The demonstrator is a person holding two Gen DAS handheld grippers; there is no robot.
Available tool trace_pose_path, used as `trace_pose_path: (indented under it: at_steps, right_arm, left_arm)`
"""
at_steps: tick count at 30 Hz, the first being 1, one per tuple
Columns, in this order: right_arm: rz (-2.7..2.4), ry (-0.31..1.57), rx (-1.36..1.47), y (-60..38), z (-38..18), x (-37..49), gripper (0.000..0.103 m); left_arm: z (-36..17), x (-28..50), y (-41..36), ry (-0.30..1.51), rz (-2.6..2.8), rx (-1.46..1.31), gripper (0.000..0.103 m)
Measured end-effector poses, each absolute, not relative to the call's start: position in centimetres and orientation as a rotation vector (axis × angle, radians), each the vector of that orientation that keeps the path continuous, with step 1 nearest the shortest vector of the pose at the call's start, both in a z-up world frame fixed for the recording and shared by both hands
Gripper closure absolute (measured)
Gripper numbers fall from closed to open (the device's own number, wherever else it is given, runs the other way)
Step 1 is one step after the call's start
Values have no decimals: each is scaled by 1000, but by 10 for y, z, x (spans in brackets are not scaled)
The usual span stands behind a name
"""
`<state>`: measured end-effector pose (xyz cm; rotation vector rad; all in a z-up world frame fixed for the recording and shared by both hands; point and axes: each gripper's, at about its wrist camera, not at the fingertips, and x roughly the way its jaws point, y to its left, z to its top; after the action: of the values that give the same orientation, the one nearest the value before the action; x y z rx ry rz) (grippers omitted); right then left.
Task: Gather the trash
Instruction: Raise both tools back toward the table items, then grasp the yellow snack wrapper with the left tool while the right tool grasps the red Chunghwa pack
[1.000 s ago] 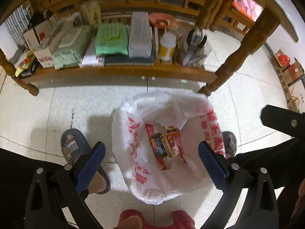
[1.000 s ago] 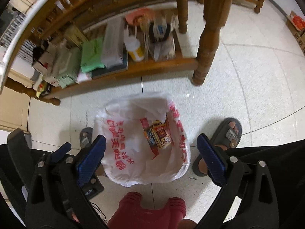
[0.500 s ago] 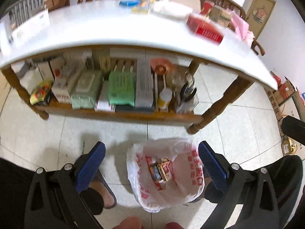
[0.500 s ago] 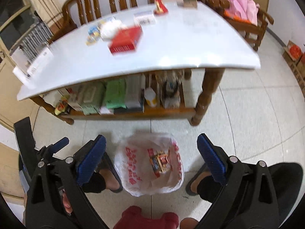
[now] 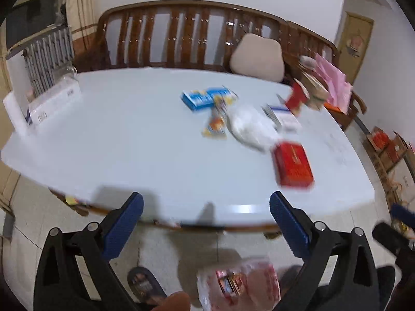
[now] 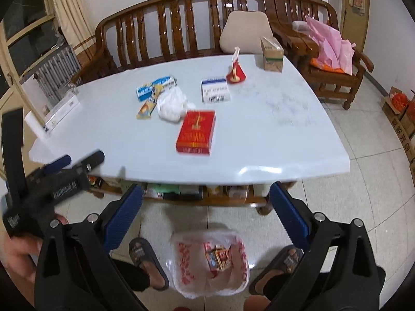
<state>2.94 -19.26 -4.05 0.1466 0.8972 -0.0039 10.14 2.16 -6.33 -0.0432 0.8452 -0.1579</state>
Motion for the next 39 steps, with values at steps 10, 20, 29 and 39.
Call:
trace_pose_path:
  at_steps: [10, 20, 29, 39]
  right_arm:
    - [-28, 922, 111, -180, -60, 104, 8]
    - [-46, 994, 92, -170, -99, 155, 8]
    - [-72, 1040, 72, -166, -124, 184, 8]
    - [-98, 1083, 65, -169, -140, 195, 9]
  left_arm:
    - [-75, 207, 7, 882, -200, 31, 8]
    - [-114, 265, -14, 945, -244, 118, 8]
    - [-133, 283, -13, 984, -225, 122, 8]
    - [-139, 295, -15, 998, -240, 110, 23]
